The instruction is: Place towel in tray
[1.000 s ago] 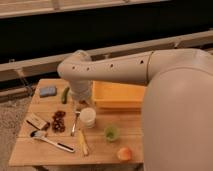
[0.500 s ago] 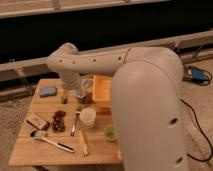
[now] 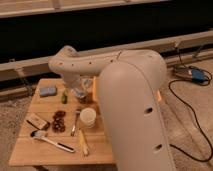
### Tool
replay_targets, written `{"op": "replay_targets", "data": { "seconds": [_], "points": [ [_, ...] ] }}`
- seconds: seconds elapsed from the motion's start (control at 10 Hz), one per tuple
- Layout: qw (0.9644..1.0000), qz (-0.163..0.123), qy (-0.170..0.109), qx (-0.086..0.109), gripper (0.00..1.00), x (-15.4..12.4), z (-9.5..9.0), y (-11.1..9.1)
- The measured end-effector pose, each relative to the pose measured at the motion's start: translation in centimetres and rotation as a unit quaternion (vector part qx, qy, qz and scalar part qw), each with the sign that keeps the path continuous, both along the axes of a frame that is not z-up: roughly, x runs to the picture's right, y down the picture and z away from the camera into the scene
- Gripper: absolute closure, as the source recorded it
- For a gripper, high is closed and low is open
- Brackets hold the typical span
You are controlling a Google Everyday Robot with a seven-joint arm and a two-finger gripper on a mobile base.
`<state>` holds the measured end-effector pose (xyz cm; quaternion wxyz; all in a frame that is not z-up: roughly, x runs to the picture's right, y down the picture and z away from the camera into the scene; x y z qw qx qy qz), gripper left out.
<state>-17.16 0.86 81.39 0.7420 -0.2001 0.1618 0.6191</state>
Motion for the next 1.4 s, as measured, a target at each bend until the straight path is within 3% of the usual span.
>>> {"op": "replay_targets", "data": {
  "seconds": [0.5, 1.4],
  "points": [
    [1.0, 0.007, 0.006, 0.002, 0.35, 0.5, 2.8, -0.7],
    [0.9992, 0.014, 0.038, 0.006, 0.35, 2.2, 4.0, -0.3]
  ]
}}
